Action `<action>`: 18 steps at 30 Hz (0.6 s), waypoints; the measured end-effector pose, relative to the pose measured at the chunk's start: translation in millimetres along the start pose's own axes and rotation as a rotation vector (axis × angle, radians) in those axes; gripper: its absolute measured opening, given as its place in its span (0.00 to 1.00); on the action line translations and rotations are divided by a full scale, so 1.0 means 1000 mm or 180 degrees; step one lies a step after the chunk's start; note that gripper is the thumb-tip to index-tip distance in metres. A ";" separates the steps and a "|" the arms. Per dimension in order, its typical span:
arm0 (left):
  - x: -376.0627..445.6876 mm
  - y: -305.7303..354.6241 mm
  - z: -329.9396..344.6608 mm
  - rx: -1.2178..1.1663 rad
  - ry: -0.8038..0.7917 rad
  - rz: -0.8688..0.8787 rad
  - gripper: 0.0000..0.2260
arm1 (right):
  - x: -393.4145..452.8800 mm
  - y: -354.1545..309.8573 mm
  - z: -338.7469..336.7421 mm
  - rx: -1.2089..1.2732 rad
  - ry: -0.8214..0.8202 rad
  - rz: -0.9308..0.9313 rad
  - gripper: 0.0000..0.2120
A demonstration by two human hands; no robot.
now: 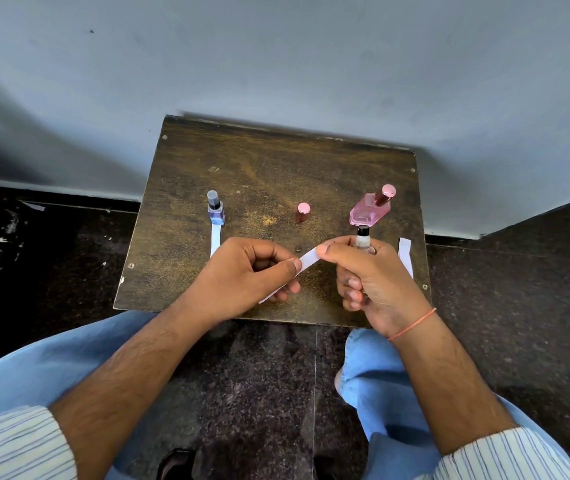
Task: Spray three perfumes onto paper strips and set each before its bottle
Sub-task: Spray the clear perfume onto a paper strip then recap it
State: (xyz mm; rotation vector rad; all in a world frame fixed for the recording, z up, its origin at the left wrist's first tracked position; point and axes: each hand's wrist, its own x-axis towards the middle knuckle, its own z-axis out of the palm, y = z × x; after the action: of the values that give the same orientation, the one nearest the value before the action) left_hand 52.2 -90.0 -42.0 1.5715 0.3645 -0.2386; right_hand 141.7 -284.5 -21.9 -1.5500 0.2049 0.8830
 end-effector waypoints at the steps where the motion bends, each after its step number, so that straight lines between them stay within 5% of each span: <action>1: 0.000 0.000 0.000 0.0011 -0.0004 -0.0007 0.06 | 0.000 0.000 0.000 -0.0007 -0.0004 -0.0011 0.07; 18: 0.013 0.001 0.000 -0.0951 0.0813 -0.0258 0.04 | 0.002 0.001 -0.012 -0.0031 0.0189 -0.0052 0.05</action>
State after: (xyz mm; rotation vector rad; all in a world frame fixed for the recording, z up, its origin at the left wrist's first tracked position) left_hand 64.5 -89.4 -45.7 1.2948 0.6345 -0.0412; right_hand 147.3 -295.1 -24.7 -1.5862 0.2307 0.8270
